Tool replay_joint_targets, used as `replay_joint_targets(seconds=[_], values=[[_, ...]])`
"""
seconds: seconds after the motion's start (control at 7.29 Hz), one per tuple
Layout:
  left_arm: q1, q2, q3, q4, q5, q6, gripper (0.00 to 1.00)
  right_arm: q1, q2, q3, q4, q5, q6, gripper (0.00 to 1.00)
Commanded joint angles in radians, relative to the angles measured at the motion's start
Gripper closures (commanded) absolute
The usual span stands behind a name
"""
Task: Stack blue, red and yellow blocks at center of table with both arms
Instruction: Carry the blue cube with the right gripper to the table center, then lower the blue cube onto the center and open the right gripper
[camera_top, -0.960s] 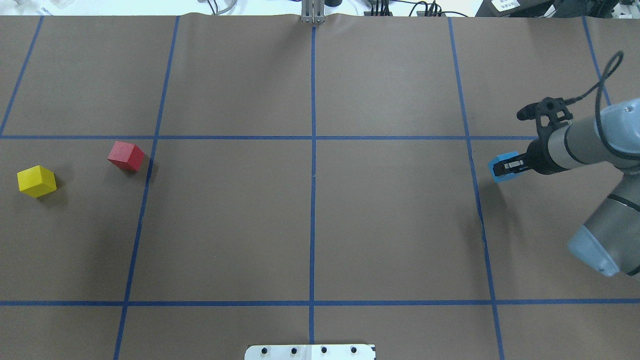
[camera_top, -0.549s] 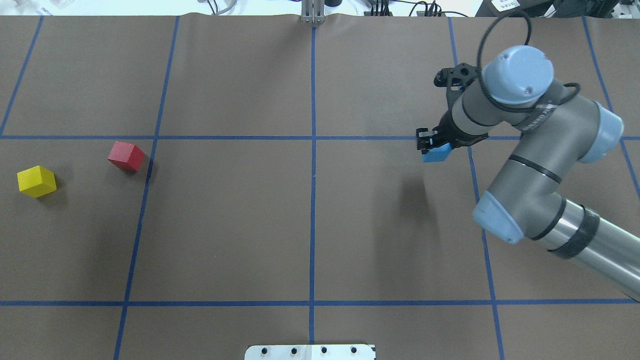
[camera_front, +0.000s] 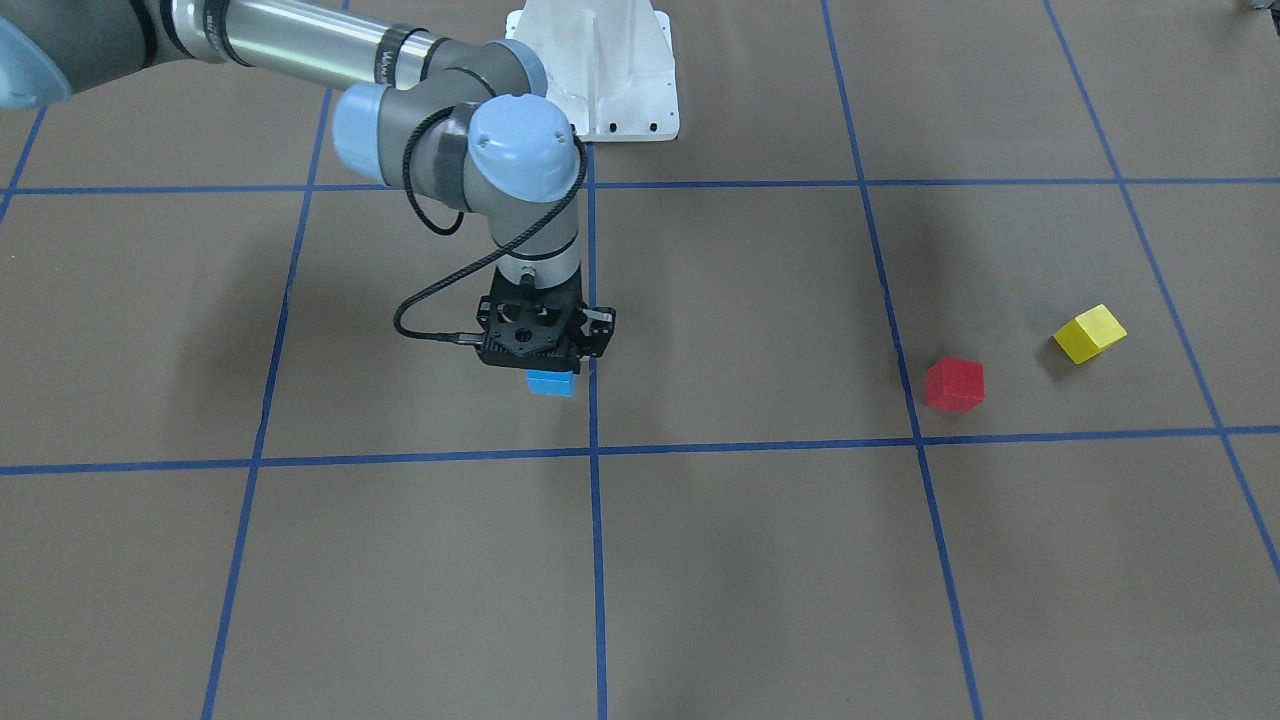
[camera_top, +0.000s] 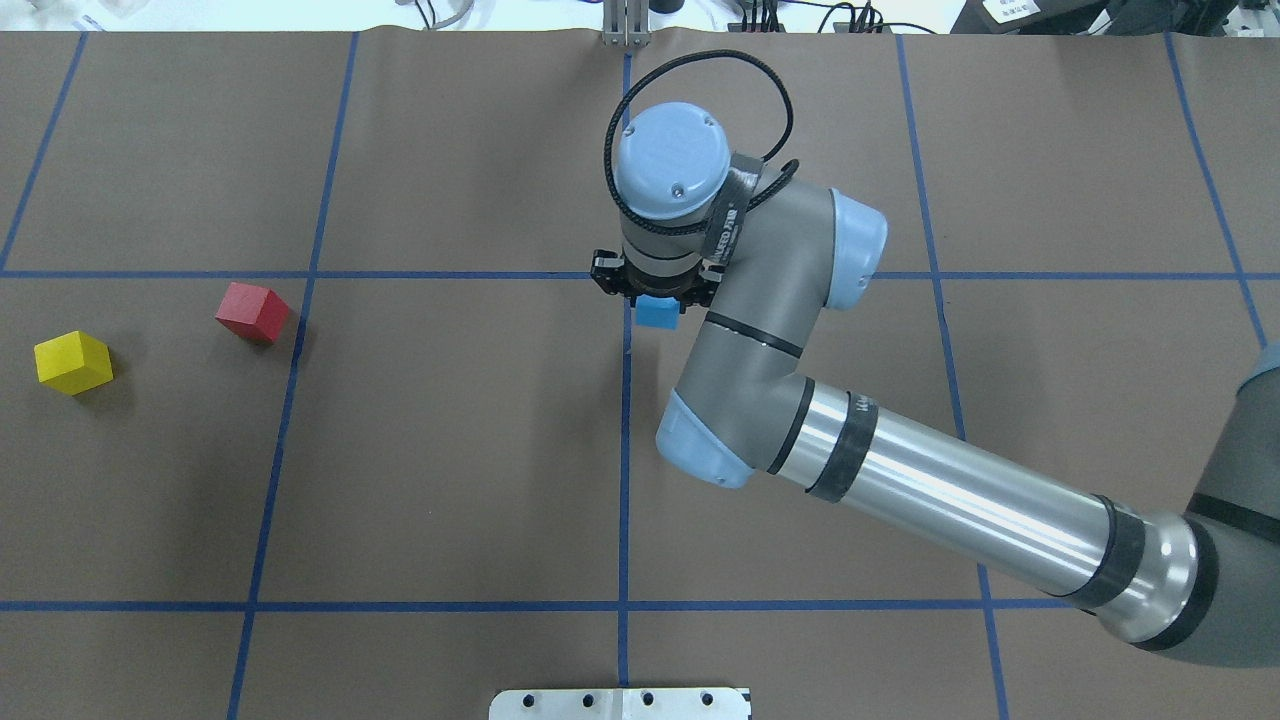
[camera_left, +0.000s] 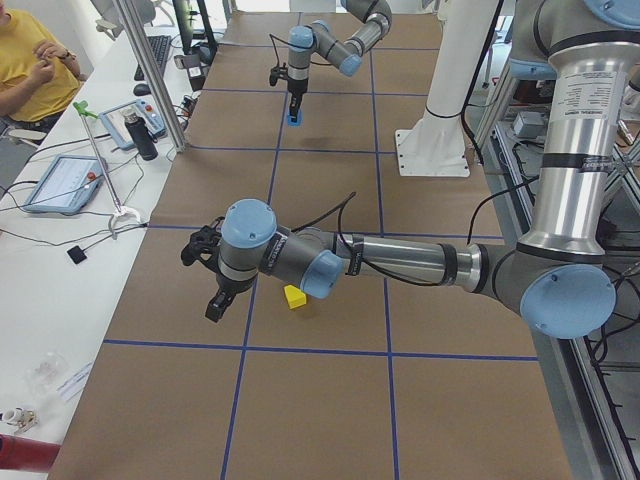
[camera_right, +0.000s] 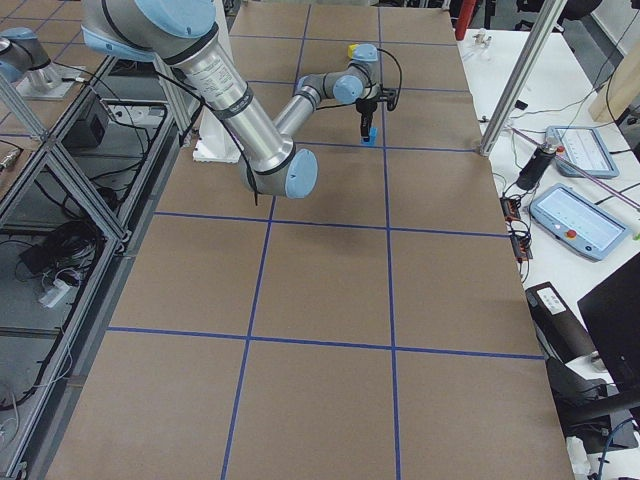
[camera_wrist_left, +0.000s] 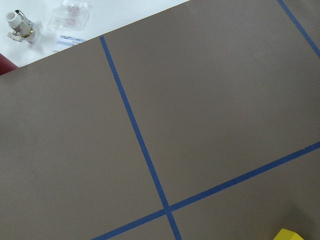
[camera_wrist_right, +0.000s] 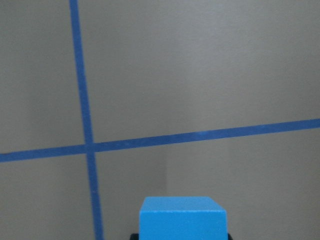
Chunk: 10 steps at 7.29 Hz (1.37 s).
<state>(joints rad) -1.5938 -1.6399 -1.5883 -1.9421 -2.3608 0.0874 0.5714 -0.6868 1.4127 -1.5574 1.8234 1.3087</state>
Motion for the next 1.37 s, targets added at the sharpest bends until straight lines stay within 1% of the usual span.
replay_joint_targets(seconds=[0.0, 0.14, 0.27, 0.41, 0.69, 0.82, 0.96, 1.1, 1.23], values=[[0.0, -0.001, 0.001, 0.0, 0.0, -0.002, 0.0, -0.073, 0.024, -0.098, 0.112, -0.088, 0.044, 0.64], [0.0, 0.0, 0.001, 0.0, 0.0, -0.002, 0.0, -0.087, 0.017, -0.11, 0.132, -0.117, 0.044, 0.5], [0.0, -0.001, 0.001, 0.0, 0.002, -0.002, 0.0, -0.093, 0.016, -0.112, 0.143, -0.119, 0.049, 0.17], [0.0, -0.001, 0.001, 0.0, 0.002, -0.002, 0.0, -0.093, 0.018, -0.11, 0.145, -0.119, 0.052, 0.01], [0.0, -0.001, 0.001, 0.0, 0.002, -0.002, 0.0, -0.091, 0.02, -0.098, 0.145, -0.116, 0.046, 0.0], [0.0, -0.001, 0.002, 0.0, 0.0, -0.002, 0.0, -0.076, 0.018, -0.068, 0.134, -0.107, 0.04, 0.0], [0.0, -0.001, 0.001, -0.003, 0.0, 0.0, 0.0, -0.017, 0.02, -0.022, 0.081, -0.042, 0.034, 0.0], [0.0, -0.001, 0.001, -0.02, 0.0, -0.018, 0.0, 0.069, 0.015, 0.01, 0.023, 0.04, -0.012, 0.0], [0.003, -0.009, -0.005, -0.037, -0.002, -0.085, 0.0, 0.162, 0.003, 0.012, -0.011, 0.104, -0.105, 0.0]])
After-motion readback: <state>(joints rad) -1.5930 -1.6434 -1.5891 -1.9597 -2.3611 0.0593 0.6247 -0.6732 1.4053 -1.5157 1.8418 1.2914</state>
